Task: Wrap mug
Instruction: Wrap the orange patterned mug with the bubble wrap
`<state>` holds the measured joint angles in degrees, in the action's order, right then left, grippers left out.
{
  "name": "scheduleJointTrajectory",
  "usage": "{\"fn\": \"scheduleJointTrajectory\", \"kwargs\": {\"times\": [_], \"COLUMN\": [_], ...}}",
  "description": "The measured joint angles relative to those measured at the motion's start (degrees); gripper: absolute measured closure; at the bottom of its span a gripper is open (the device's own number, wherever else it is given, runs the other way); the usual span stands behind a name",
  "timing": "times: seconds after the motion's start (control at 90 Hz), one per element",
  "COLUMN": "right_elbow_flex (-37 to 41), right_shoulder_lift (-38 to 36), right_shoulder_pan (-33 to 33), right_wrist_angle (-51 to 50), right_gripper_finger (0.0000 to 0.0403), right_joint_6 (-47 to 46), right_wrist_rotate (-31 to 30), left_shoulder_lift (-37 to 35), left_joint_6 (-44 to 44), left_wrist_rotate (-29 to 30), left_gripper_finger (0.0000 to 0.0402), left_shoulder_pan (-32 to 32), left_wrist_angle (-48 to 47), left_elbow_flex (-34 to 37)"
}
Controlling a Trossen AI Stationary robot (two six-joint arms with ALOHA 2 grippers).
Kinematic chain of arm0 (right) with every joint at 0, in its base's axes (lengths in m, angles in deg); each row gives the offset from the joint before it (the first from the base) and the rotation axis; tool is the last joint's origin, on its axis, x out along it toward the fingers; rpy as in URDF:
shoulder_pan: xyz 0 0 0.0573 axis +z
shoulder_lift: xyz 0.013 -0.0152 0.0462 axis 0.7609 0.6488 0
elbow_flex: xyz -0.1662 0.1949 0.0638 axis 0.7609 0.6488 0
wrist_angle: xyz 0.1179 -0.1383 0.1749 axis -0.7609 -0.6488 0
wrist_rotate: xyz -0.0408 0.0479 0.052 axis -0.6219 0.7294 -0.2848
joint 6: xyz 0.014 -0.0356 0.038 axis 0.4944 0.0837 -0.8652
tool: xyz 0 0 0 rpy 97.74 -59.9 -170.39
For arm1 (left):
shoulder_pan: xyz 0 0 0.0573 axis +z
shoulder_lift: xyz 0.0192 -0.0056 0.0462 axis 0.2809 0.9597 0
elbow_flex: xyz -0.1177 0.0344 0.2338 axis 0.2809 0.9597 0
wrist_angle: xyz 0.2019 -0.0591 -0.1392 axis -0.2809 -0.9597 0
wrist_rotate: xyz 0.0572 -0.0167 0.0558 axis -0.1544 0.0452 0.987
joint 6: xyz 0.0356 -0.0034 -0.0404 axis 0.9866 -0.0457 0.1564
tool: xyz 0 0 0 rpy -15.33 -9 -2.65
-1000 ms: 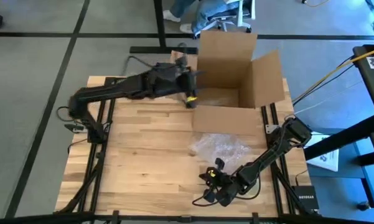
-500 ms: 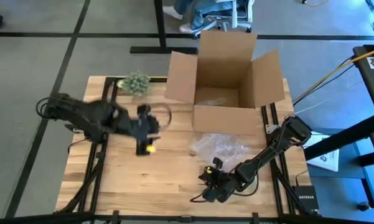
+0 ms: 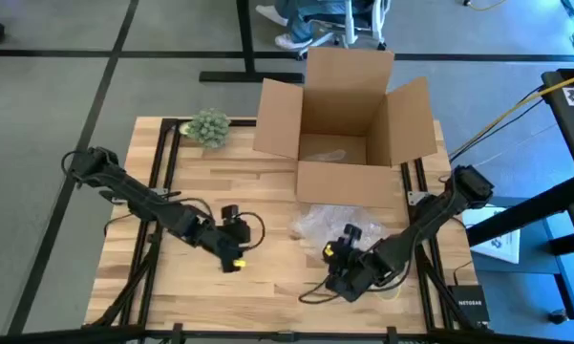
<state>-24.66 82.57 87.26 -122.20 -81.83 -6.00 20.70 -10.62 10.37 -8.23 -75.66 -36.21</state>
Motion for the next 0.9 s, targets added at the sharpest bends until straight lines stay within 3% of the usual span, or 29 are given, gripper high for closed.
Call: {"fn": "scheduleJointTrajectory", "kwargs": {"times": [0.178,0.478,0.6,0.778,0.9], "right_elbow_flex": [0.0,0.0,0.0,0.0,0.0], "right_shoulder_lift": [0.0,0.0,0.0,0.0,0.0], "right_shoulder_pan": [-1.0,-1.4,-1.4,-1.5,-1.4], "right_wrist_angle": [-2.9,-4.2,-4.2,-3.8,-3.3], "right_gripper_finger": [0.0209,0.0209,0.0209,0.0209,0.021], "right_joint_6": [-0.8,-1.1,-1.7,-0.2,-0.3], "right_wrist_rotate": [0.0,-0.4,0.0,-1.9,-1.8], "left_shoulder_lift": [3.0,16.7,21.9,28.0,28.4], "left_joint_6": [6.0,18.3,20.1,23.8,24.1], "left_wrist_rotate": [-6.9,-14.4,-19.8,-19.9,-20.6], "left_gripper_finger": [0.0217,0.0218,0.0218,0.022,0.0272], "left_shoulder_pan": [7.3,16.1,18.0,19.0,19.0], "left_wrist_angle": [18.0,42.7,45.6,45.0,39.9], "left_elbow_flex": [7.1,7.2,3.9,-2.2,-4.1]}}
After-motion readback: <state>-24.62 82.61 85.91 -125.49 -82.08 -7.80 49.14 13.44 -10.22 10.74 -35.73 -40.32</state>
